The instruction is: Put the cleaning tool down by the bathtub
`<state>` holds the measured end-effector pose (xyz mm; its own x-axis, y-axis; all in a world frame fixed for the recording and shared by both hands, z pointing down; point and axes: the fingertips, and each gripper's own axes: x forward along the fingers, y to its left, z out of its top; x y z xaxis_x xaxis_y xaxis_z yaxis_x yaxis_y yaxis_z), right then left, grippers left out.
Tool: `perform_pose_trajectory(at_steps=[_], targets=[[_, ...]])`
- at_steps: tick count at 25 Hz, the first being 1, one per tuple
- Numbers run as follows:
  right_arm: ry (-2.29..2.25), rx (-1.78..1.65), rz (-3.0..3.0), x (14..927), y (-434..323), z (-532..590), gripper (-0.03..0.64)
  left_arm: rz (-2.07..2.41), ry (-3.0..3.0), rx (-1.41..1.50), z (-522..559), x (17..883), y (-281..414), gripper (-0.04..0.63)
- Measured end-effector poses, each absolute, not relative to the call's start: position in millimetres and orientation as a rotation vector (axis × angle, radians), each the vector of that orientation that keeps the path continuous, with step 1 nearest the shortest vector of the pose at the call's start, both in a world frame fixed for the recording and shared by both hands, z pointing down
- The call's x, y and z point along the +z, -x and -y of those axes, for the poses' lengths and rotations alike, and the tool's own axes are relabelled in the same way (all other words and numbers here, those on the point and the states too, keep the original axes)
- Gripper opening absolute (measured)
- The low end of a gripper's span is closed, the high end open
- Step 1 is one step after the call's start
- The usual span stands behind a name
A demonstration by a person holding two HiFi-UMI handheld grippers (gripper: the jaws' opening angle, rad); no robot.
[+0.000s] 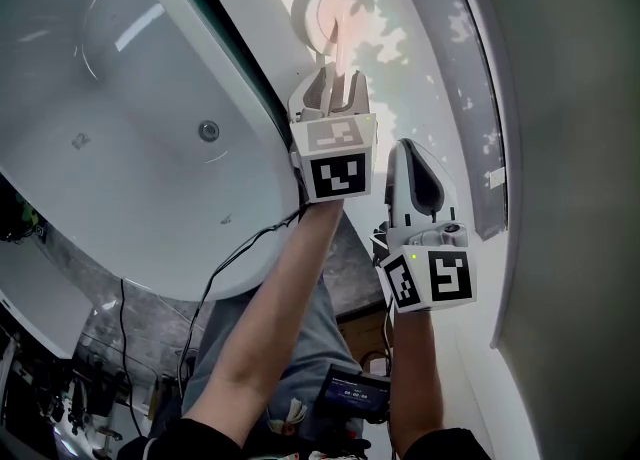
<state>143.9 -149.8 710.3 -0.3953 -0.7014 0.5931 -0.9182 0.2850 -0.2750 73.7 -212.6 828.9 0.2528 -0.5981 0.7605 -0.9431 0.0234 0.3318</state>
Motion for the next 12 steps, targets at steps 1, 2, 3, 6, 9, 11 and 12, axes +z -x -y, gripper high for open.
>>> perform_pose_trajectory(at_steps=[1, 2, 3, 6, 9, 11, 12], targets=[[-1.465, 0.838, 2.201, 709.6, -143.9, 148.7, 0.026, 1.45, -1.678, 0.497, 212.8, 825.7, -73.3, 0.187], [-1.468, 0.837, 2.199, 708.7, -144.1, 148.1, 0.026, 1.466, -1.687, 0.479, 213.7, 821.1, -71.9, 0.189], [-1.472, 0.834, 2.198, 707.6, -144.4, 148.1, 0.026, 1.485, -1.695, 0.461, 215.1, 815.9, -69.8, 0.189], [-1.484, 0.823, 2.2, 700.7, -146.1, 147.9, 0.026, 1.521, -1.713, 0.442, 215.2, 801.2, -63.6, 0.189], [-1.488, 0.808, 2.202, 691.2, -148.4, 148.1, 0.026, 1.516, -1.726, 0.457, 212.0, 791.3, -62.9, 0.189], [-1.489, 0.8, 2.203, 686.2, -148.4, 149.0, 0.026, 1.502, -1.745, 0.438, 212.4, 782.7, -62.2, 0.189], [-1.488, 0.797, 2.202, 684.8, -148.0, 148.9, 0.026, 1.487, -1.766, 0.41, 213.1, 776.5, -62.5, 0.187]])
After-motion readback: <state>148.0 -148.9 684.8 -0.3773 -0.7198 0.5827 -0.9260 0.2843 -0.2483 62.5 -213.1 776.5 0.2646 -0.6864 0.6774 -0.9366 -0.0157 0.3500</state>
